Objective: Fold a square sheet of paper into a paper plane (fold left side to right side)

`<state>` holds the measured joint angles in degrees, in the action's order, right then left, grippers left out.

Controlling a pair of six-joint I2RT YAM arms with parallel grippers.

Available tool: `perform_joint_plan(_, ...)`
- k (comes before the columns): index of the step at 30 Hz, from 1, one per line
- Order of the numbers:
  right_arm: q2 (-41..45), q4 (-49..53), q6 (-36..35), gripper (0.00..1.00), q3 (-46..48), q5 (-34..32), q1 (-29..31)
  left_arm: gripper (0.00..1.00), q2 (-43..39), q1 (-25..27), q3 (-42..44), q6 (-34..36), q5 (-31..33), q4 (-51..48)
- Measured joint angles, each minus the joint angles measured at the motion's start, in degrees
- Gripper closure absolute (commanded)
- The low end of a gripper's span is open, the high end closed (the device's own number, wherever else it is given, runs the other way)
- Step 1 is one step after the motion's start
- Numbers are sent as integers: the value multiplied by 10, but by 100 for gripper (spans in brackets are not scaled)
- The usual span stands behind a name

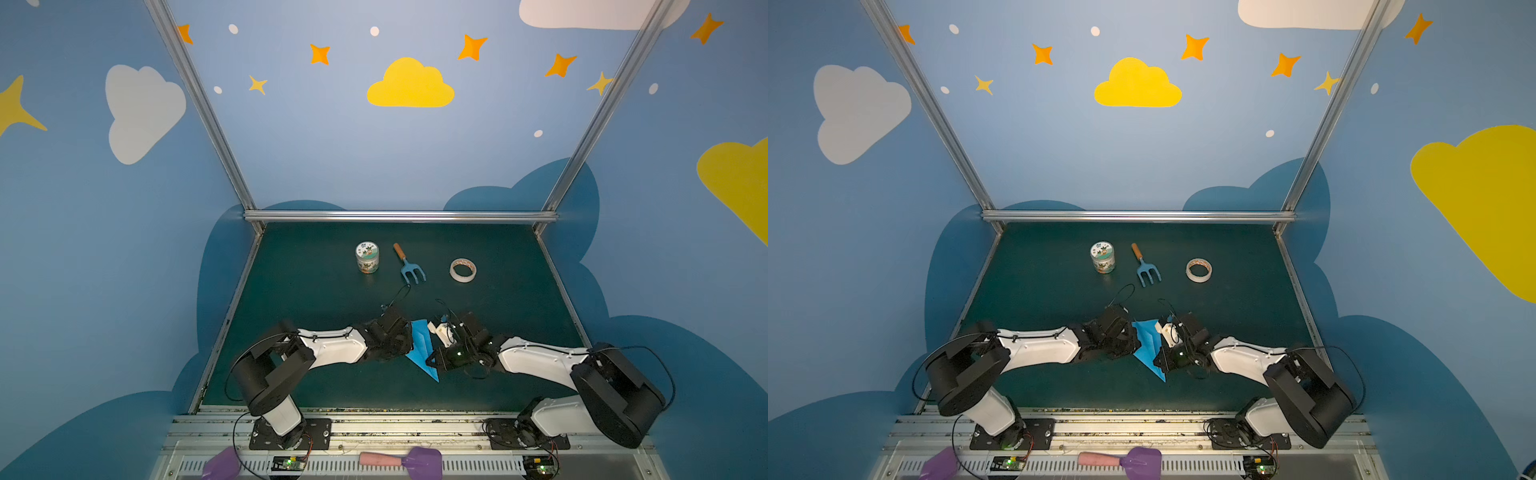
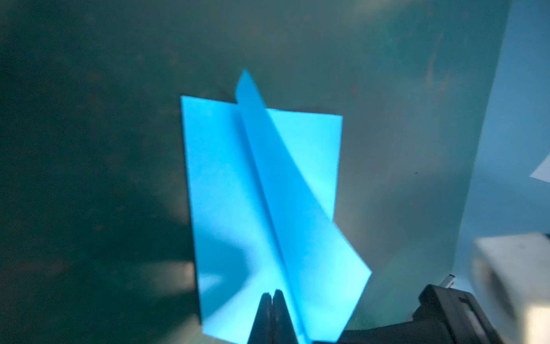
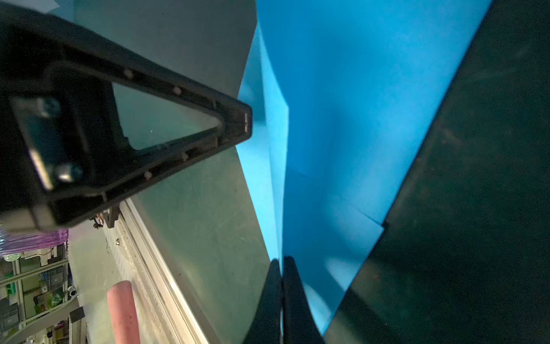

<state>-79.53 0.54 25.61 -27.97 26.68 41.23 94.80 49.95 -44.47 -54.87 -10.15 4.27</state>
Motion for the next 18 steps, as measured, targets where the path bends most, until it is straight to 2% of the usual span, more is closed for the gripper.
perform_joint_plan(9, 0, -11, 11, 100, 3, 18, -19, 96, 41, 2, -12, 7, -12, 10)
perform_joint_plan(18, 0, -20, 12, 100, 11, 40, -45, 96, 46, 3, -12, 16, -13, 18)
